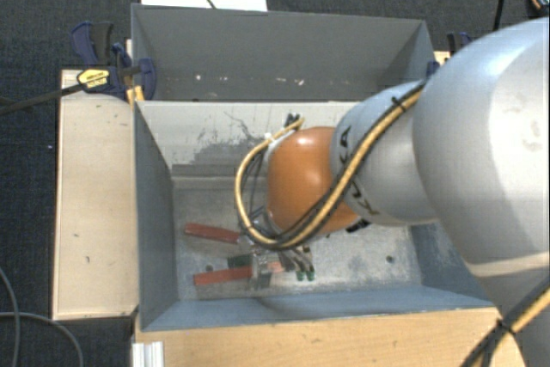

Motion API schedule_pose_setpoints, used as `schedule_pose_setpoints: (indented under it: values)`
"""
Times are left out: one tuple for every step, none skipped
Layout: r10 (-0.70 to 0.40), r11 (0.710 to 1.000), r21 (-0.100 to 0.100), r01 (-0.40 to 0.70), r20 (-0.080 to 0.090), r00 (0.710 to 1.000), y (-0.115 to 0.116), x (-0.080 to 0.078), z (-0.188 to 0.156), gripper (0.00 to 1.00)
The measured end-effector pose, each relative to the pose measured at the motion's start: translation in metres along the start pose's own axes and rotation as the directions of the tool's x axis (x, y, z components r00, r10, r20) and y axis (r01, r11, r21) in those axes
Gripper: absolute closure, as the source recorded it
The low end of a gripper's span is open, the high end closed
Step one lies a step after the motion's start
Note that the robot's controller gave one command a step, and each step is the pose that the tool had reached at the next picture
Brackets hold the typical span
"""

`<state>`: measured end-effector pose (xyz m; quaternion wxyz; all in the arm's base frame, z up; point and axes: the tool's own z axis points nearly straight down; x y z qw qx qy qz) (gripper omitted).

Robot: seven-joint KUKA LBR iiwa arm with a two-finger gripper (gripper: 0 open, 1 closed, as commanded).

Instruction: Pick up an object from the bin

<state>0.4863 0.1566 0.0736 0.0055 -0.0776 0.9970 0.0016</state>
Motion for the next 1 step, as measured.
schedule_pose_setpoints:
  values:
    - [-0.001,1.000,0.000,0.001,0.000,1.000,0.0192,-0.0152,-0.1367,1.00]
